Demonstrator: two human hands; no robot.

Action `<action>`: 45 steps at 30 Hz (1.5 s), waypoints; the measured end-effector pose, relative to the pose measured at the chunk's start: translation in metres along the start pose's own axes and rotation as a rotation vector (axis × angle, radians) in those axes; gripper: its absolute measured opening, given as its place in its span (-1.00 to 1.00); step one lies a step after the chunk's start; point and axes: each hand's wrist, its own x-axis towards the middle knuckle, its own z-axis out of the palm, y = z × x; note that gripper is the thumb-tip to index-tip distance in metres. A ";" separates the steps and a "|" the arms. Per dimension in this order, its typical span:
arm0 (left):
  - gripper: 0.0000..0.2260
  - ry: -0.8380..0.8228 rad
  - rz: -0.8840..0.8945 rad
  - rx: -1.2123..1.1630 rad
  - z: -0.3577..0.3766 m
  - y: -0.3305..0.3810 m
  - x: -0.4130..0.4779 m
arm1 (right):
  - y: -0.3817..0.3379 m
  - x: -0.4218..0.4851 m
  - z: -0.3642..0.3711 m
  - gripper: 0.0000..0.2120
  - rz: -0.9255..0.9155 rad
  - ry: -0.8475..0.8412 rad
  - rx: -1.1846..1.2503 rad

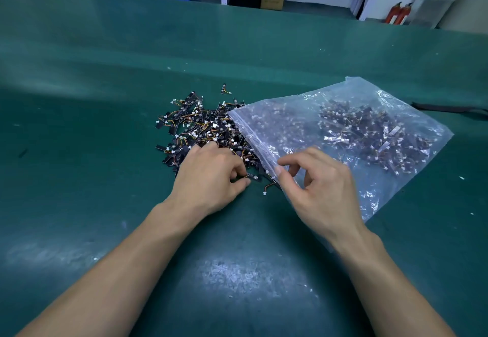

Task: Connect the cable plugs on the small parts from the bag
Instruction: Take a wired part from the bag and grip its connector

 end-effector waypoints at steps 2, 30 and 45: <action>-0.91 -0.011 0.000 0.011 0.000 -0.001 0.000 | 0.000 -0.001 0.002 -0.99 -0.007 -0.015 0.002; -0.86 0.395 0.139 -0.566 -0.006 0.015 -0.017 | -0.002 0.000 0.008 -0.91 0.166 -0.083 0.437; -0.92 0.429 0.158 -0.761 0.002 0.016 -0.013 | -0.005 0.002 0.000 -0.93 0.094 -0.066 0.469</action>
